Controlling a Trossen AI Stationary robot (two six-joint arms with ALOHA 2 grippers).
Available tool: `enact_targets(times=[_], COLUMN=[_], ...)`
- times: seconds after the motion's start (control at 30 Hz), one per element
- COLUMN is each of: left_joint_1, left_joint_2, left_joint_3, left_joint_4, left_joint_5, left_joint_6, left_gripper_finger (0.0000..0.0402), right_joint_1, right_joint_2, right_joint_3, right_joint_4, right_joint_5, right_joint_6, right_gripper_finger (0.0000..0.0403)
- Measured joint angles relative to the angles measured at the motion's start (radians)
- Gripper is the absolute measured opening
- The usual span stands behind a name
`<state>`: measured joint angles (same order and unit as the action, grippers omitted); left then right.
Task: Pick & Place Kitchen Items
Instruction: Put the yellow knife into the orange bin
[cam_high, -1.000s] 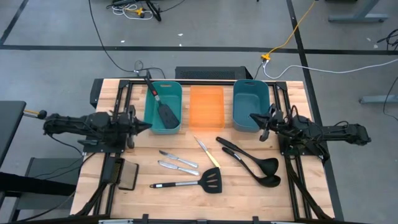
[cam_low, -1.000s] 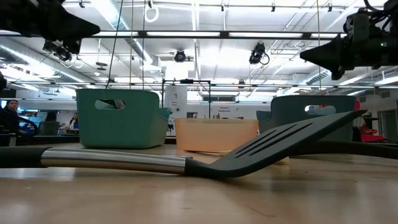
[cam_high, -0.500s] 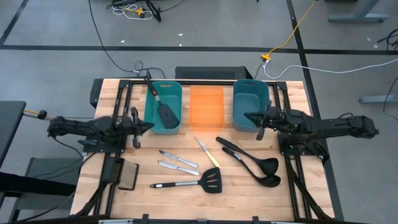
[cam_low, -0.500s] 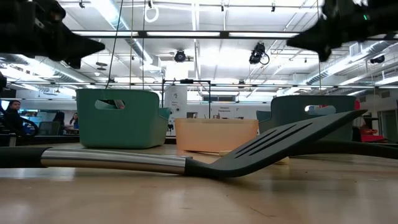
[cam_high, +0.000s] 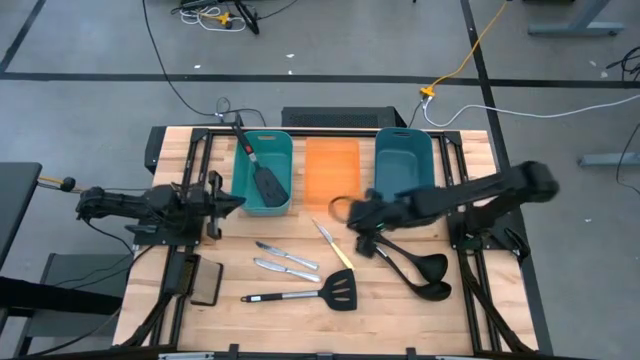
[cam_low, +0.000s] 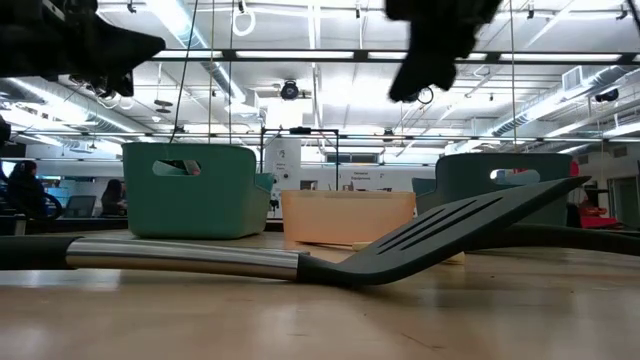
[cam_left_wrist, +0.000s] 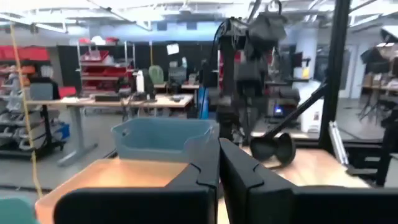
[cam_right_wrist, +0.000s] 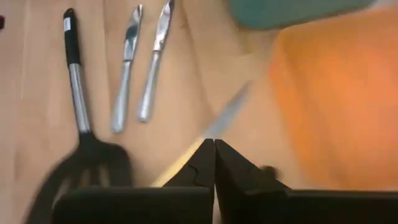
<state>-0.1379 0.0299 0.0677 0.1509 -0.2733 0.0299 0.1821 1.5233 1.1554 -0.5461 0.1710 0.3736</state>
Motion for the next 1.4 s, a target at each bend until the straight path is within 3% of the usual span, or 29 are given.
enact_targets(times=[0.13,0.3,0.43,0.57,0.8,1.4], left_joint_1=[0.0,0.0,0.0,0.0,0.0,0.0], left_joint_2=[0.0,0.0,0.0,0.0,0.0,0.0], left_joint_3=[0.0,0.0,0.0,0.0,0.0,0.0], left_joint_4=[-0.023,-0.048,-0.05,-0.057,-0.062,-0.091], left_joint_5=[0.033,0.06,0.062,0.078,0.087,0.084], left_joint_6=[-0.016,-0.024,-0.026,-0.033,-0.029,-0.022], left_gripper_finger=[0.001,0.0007,0.0014,0.0016,0.0007,0.0007], right_joint_1=[0.005,0.008,0.01,0.007,0.006,0.026], right_joint_2=[0.176,0.346,0.441,0.476,0.478,0.554], right_joint_3=[0.13,0.237,0.272,0.274,0.276,0.276], right_joint_4=[-0.004,0.005,-0.004,-0.028,-0.118,-0.135], right_joint_5=[-0.075,-0.183,-0.19,-0.162,-0.032,-0.022], right_joint_6=[0.14,0.213,0.303,0.389,0.39,0.332], right_gripper_finger=[0.003,0.0109,0.0167,0.0198,0.0194,0.0185])
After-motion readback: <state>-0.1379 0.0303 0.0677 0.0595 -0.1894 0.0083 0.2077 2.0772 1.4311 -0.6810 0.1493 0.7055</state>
